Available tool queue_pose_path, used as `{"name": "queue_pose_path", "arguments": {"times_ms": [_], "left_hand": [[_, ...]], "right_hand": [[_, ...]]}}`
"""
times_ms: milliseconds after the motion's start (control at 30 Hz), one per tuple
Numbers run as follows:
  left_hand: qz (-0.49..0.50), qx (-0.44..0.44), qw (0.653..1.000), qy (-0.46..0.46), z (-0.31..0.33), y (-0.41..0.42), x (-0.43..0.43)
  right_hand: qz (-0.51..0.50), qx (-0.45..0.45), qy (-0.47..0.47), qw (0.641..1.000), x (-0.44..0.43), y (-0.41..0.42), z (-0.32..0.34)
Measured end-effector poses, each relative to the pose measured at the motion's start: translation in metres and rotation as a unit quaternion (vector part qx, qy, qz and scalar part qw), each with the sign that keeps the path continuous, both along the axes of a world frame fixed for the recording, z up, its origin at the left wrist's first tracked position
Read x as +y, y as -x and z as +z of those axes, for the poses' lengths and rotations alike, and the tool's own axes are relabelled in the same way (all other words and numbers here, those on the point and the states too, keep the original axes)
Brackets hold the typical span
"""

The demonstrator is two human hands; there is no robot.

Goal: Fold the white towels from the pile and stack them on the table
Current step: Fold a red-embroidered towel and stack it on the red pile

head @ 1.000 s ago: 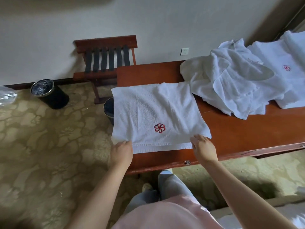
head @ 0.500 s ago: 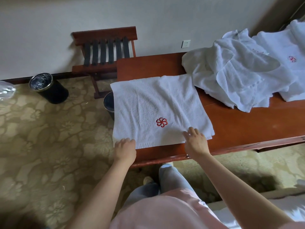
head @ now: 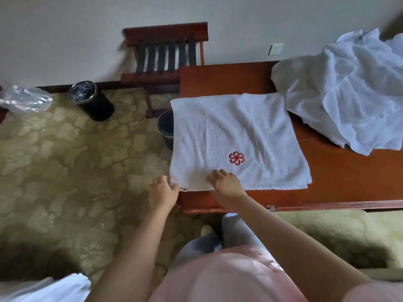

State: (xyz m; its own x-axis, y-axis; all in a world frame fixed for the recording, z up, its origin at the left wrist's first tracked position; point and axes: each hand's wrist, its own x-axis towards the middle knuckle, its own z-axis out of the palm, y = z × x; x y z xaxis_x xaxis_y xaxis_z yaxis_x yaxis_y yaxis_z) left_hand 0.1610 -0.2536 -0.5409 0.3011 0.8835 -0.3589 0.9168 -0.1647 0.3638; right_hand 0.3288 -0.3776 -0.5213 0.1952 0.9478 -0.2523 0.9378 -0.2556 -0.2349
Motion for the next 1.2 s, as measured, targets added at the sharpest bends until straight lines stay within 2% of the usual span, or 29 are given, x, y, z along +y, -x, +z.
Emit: {"name": "queue_pose_path", "arguments": {"times_ms": [100,233,367,500,667,800,900,1067,1200], "left_hand": [[0.023,-0.062,0.993,0.100,-0.004,-0.005,0.014],[0.128,-0.137,0.963,0.195,-0.003,-0.016,0.019],[0.156,-0.125,0.955,0.217,-0.005,-0.017,0.019],[0.158,-0.163,0.943,0.244,-0.006,-0.017,0.023],[0.160,-0.163,0.952,0.205,-0.002,-0.020,0.024],[0.145,-0.175,0.967,0.116,0.007,-0.023,0.021],[0.107,-0.169,0.976,0.086,0.016,-0.020,0.018],[0.064,-0.128,0.985,0.099,0.021,-0.011,0.006],[0.048,-0.100,0.990,0.088,0.023,-0.012,0.000]], "right_hand": [[-0.009,-0.005,0.008,1.000,0.006,0.004,0.001],[-0.003,-0.019,0.020,1.000,0.014,0.007,0.003],[0.008,-0.033,0.040,0.999,0.021,0.005,0.006],[0.021,-0.047,0.059,0.997,0.023,0.004,0.008],[0.037,-0.071,0.068,0.994,0.022,0.003,0.009],[0.057,-0.084,-0.035,0.994,0.016,0.004,0.016],[0.093,-0.099,-0.081,0.987,0.009,0.005,0.019],[0.111,-0.089,-0.019,0.990,-0.001,0.007,0.005],[0.060,-0.034,0.001,0.998,-0.004,0.004,-0.012]]}}
